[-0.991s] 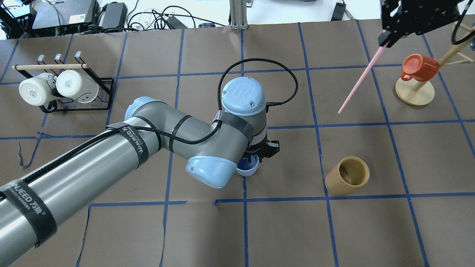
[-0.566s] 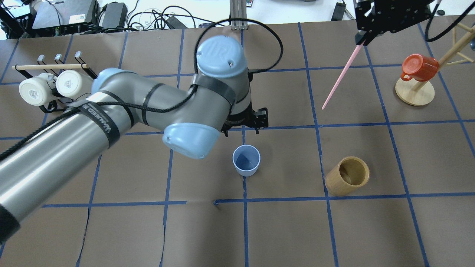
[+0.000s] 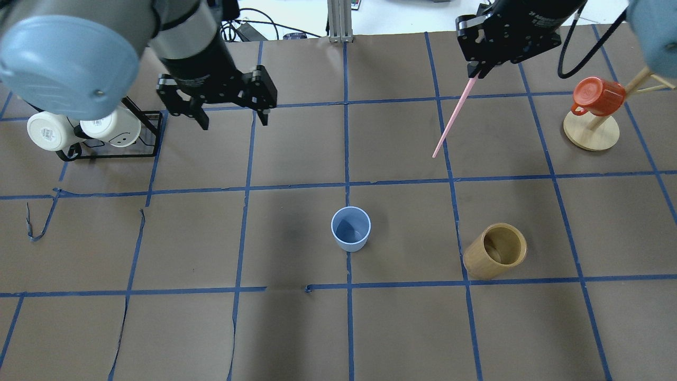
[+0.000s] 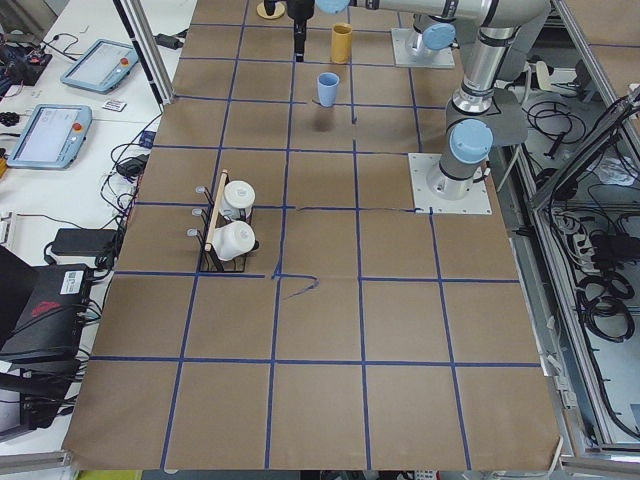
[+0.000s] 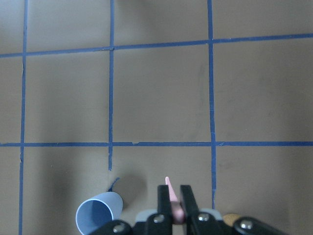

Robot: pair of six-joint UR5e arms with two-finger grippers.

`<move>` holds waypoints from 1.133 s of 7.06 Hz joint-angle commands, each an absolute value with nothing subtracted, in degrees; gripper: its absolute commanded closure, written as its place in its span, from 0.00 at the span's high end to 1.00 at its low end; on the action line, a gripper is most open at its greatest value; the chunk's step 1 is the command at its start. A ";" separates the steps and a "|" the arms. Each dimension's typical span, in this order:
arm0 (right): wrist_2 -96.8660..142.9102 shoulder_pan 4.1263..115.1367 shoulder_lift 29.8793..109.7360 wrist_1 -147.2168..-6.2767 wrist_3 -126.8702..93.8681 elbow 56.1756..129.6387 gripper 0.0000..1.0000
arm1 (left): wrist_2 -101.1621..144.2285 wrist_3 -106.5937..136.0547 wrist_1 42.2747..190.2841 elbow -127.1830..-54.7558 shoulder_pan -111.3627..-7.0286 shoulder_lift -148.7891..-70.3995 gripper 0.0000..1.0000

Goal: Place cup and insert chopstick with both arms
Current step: 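Move the right gripper with the pink stick over the blue cup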

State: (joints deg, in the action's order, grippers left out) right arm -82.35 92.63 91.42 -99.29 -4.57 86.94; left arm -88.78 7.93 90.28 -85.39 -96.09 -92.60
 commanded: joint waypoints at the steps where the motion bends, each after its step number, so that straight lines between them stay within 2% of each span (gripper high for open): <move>1: -86.63 99.90 91.58 -110.01 -11.68 93.66 0.00 | -89.47 3.96 92.64 -85.43 -91.15 -89.74 1.00; 5: -89.54 111.15 90.89 -110.30 -25.02 95.01 0.00 | -89.47 0.53 92.64 -85.08 -90.70 -89.74 1.00; 8: -89.65 114.16 91.05 -110.39 -28.02 98.42 0.00 | -89.03 0.44 92.81 -84.99 -88.77 -89.65 1.00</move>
State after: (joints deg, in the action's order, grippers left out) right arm -89.67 113.07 91.02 -110.29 -26.16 96.87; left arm -89.12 0.47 92.77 -85.04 -89.17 -89.67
